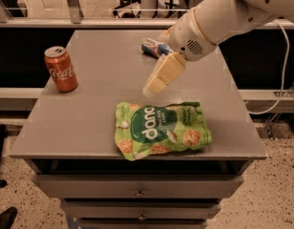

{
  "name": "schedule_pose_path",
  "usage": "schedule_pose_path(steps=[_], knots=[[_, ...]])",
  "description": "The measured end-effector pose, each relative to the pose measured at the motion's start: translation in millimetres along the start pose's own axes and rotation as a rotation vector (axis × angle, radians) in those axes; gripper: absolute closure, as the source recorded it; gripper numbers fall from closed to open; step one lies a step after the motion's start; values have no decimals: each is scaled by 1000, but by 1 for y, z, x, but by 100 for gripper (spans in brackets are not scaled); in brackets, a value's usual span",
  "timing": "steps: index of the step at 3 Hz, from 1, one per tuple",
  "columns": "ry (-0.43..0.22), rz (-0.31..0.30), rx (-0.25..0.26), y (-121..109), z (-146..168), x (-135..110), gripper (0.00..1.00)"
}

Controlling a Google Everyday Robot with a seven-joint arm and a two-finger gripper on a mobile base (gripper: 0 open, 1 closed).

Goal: Pick coke can

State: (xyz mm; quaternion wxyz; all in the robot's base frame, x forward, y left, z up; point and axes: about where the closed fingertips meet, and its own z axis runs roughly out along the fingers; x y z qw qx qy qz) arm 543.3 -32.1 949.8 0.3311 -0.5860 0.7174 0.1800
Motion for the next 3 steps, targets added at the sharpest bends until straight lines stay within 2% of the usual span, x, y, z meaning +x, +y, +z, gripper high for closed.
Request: schedule_pose_path(steps=[1, 2, 3], knots=[[0, 0, 0, 0, 0, 0, 0], [-160, -26, 2, -18, 32, -36, 0], [-244, -37, 3, -30, 52, -57, 0]])
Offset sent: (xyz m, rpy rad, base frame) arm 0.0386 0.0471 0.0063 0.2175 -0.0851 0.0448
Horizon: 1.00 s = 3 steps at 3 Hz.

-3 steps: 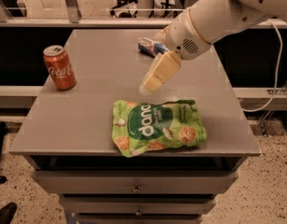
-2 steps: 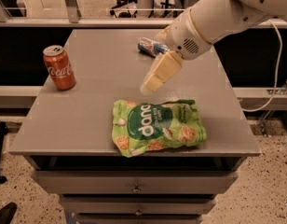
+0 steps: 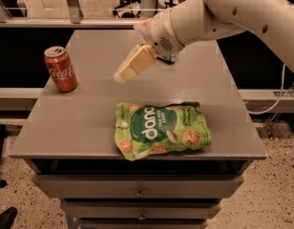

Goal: Pick coke can

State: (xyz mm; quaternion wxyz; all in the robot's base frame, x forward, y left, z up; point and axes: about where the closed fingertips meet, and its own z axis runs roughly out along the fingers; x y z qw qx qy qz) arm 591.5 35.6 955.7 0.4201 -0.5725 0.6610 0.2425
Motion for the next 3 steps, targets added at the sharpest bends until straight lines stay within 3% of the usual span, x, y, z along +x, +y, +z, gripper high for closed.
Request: schedule_pose_path(steps=[3], knots=[[-208, 46, -60, -25, 143, -35, 0]])
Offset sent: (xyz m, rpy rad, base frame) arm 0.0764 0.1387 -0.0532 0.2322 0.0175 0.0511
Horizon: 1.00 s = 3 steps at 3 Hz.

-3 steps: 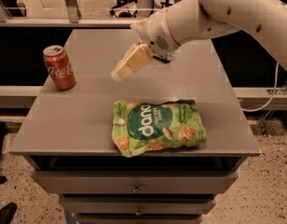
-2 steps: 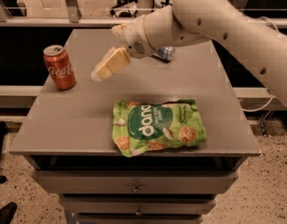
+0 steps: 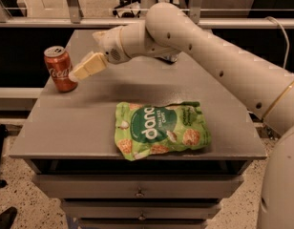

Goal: Pick coke can

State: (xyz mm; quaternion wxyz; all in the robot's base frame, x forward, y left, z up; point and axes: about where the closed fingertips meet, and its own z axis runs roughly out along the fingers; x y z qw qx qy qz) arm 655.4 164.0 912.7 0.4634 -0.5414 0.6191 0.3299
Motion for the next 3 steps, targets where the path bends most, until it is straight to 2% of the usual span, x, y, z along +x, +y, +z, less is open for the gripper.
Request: schedule_pose_path(steps=[1, 3], knots=[[-30, 16, -27, 0, 21, -3, 0], [-57, 51, -123, 23, 61, -8, 0]])
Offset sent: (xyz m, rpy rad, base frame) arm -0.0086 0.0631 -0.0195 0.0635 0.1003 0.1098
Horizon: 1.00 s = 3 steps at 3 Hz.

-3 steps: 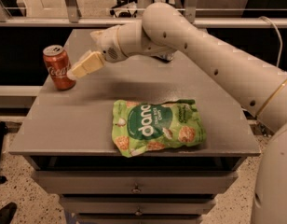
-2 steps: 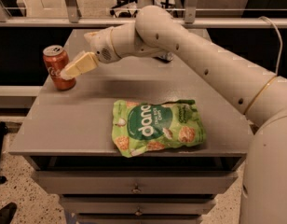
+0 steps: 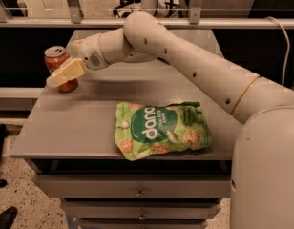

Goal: Pick coke can

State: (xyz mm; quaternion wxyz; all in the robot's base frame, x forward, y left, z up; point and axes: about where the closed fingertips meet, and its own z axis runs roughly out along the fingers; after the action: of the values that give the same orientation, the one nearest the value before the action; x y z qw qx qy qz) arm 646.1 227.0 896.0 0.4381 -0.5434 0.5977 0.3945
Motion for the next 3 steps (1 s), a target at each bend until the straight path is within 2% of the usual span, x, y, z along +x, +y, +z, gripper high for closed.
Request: schedule_pose_path(steps=[1, 2, 3], knots=[[-13, 17, -9, 5, 11, 1, 25], [-32, 25, 18, 1, 2, 4, 57], [-66, 28, 68, -5, -23, 2, 81]])
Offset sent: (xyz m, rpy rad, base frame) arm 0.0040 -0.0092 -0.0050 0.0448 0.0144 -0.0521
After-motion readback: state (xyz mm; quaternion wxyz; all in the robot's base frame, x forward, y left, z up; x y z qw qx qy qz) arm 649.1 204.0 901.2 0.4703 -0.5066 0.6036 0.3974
